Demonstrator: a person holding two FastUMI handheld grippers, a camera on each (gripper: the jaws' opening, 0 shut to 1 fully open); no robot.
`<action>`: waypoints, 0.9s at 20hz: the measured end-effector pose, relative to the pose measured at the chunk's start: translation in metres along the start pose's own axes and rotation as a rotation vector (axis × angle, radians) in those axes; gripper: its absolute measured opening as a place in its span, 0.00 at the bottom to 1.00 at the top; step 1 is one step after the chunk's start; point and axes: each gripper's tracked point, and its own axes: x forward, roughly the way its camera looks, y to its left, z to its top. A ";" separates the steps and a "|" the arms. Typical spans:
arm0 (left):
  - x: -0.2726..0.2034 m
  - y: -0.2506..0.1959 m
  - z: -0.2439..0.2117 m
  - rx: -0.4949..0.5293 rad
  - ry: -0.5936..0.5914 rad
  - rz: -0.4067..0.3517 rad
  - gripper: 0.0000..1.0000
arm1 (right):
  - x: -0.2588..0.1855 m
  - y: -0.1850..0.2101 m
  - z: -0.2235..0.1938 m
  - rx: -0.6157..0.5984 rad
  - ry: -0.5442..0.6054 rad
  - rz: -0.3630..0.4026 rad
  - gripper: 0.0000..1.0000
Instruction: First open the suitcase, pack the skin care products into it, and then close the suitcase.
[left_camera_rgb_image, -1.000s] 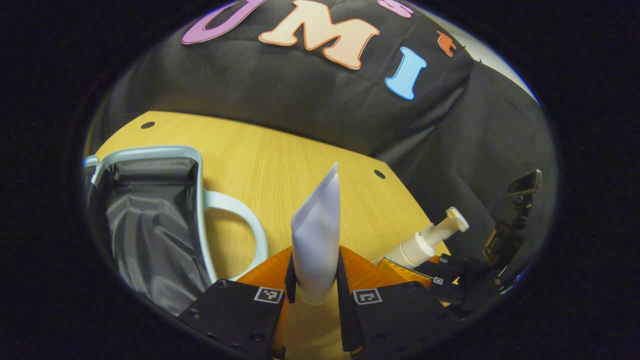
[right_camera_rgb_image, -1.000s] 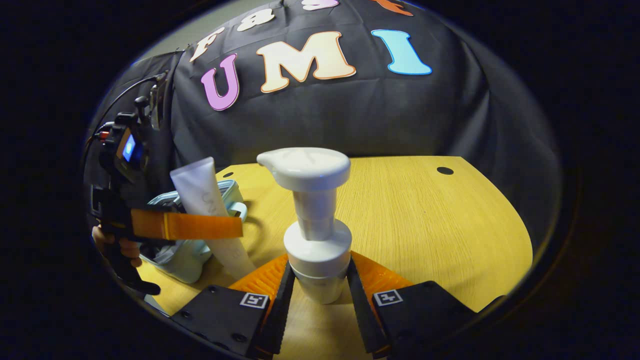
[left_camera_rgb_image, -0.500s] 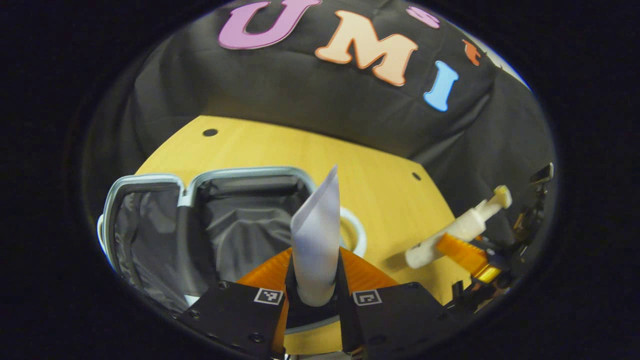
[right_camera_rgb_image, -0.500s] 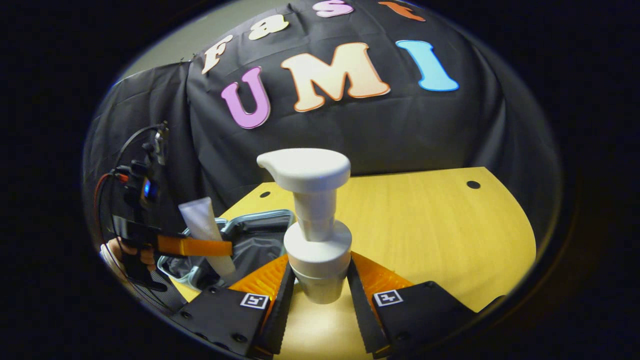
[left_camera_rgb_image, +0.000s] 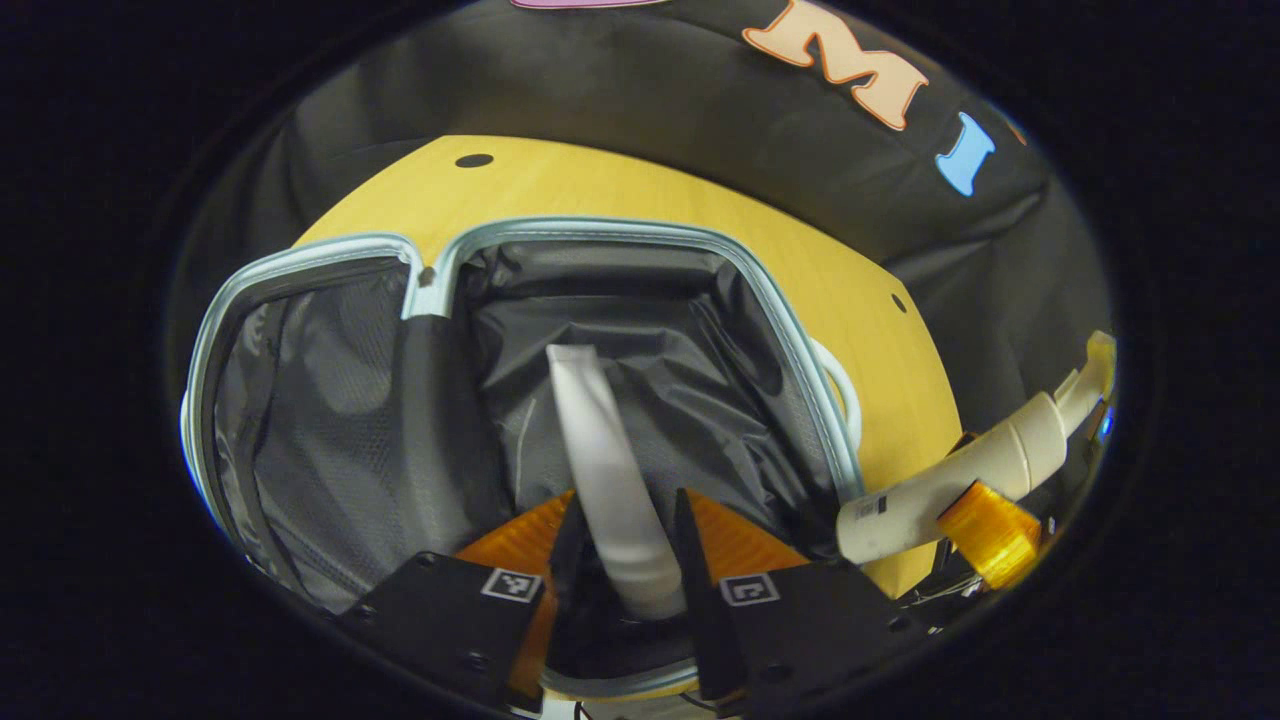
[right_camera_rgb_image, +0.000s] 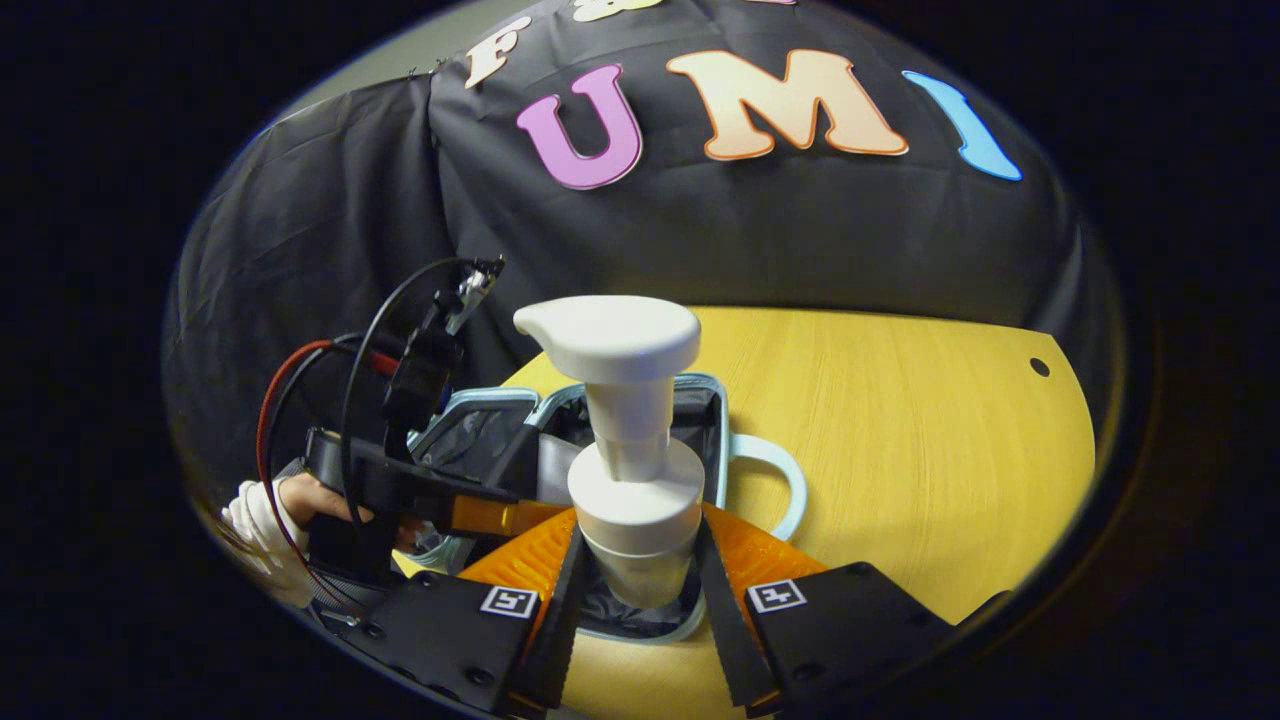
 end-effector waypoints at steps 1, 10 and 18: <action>-0.008 0.001 0.009 -0.003 -0.025 -0.003 0.62 | 0.004 0.003 -0.002 -0.002 0.015 0.003 0.62; -0.124 0.103 0.055 -0.142 -0.276 0.134 0.93 | 0.046 0.011 -0.031 -0.018 0.167 -0.022 0.59; -0.195 0.252 0.029 -0.333 -0.383 0.423 0.93 | 0.052 0.015 -0.020 0.022 0.130 -0.020 0.74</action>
